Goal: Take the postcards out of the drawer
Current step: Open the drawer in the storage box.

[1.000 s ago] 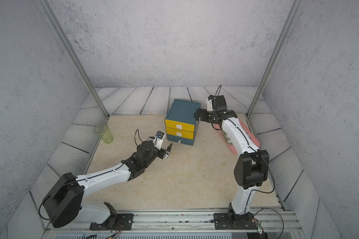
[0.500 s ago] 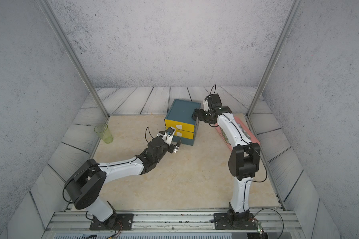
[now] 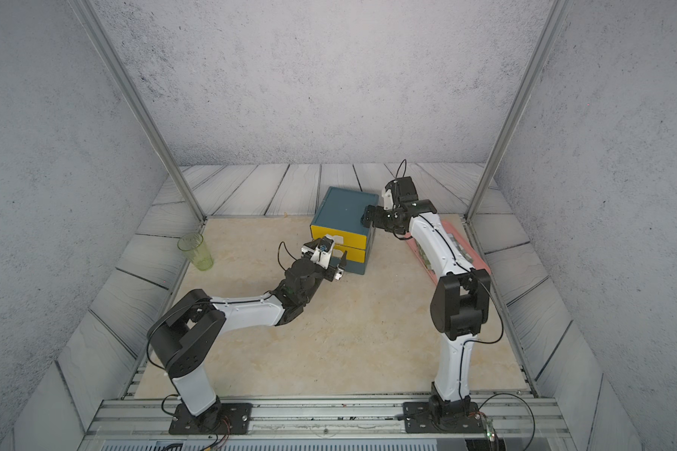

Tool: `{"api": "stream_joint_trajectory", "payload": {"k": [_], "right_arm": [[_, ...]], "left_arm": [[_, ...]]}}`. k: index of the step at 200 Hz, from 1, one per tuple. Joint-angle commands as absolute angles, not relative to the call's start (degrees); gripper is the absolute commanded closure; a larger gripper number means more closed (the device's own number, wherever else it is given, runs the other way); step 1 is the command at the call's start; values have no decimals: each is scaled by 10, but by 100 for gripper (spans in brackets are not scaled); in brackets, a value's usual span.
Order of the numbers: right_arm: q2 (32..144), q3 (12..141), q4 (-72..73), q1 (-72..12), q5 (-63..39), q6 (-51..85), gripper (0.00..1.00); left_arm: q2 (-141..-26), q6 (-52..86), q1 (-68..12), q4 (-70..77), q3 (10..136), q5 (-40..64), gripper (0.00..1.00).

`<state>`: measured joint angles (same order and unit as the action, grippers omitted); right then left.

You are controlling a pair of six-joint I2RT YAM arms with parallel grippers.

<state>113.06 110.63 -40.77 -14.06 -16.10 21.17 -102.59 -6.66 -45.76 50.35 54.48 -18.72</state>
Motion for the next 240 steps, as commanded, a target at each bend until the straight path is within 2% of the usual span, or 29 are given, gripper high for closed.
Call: {"api": "stream_joint_trajectory", "payload": {"k": [1, 37, 163, 240], "right_arm": [[1157, 1118, -429, -144, -170, 207, 0], [1155, 1118, -433, -144, -176, 207, 0], [1157, 1112, -439, -144, -184, 205, 0], [1162, 1114, -444, -144, -186, 206, 0]], "left_arm": [[-1041, -45, -455, 539, 565, -196, 4], [-1047, 4, -446, 538, 575, -187, 4], [-1088, 15, -432, 528, 602, -152, 10], [-1109, 16, -430, 532, 622, -170, 14]]}}
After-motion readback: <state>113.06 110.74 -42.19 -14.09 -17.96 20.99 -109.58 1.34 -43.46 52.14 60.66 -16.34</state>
